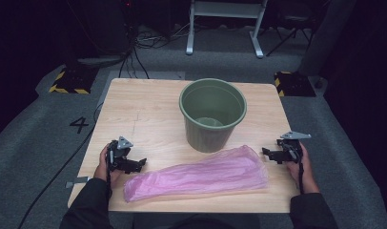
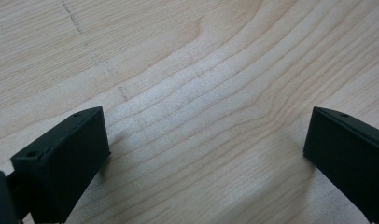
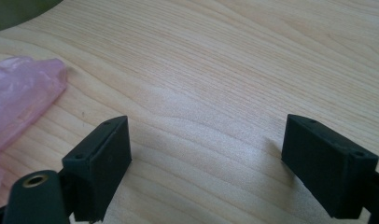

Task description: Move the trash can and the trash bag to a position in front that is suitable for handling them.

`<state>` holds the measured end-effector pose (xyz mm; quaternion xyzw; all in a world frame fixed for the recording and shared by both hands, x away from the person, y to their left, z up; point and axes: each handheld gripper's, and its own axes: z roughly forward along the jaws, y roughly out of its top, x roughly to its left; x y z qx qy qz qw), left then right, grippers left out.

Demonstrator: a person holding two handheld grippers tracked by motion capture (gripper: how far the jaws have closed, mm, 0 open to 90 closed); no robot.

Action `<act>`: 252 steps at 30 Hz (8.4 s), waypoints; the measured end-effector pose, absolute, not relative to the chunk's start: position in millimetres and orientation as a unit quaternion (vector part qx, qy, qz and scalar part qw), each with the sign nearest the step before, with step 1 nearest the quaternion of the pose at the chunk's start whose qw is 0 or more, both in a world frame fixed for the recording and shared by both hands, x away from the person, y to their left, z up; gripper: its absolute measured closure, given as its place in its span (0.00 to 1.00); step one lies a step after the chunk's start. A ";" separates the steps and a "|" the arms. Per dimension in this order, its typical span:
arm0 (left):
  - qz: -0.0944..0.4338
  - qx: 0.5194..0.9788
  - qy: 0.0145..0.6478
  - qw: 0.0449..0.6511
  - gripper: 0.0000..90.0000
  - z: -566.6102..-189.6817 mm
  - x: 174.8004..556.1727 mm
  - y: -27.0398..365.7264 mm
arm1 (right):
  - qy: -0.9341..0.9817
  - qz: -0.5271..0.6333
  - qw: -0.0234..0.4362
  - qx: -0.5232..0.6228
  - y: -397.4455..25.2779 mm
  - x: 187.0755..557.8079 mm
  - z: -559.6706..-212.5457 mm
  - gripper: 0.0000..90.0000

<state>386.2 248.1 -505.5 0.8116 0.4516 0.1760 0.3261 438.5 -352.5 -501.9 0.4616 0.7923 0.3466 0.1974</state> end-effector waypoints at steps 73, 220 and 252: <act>0.180 0.808 0.459 0.324 0.00 -505.5 385.4 246.2 | 0.845 0.426 0.184 0.266 -239.6 422.9 -432.3 0.25; 0.172 0.831 0.379 0.370 0.58 -502.2 391.4 191.2 | 0.885 0.384 0.145 0.218 -195.0 384.7 -495.9 0.17; 0.174 0.824 0.409 0.351 0.24 -503.1 389.5 215.7 | 0.863 0.388 0.137 0.293 -203.3 424.1 -499.5 0.72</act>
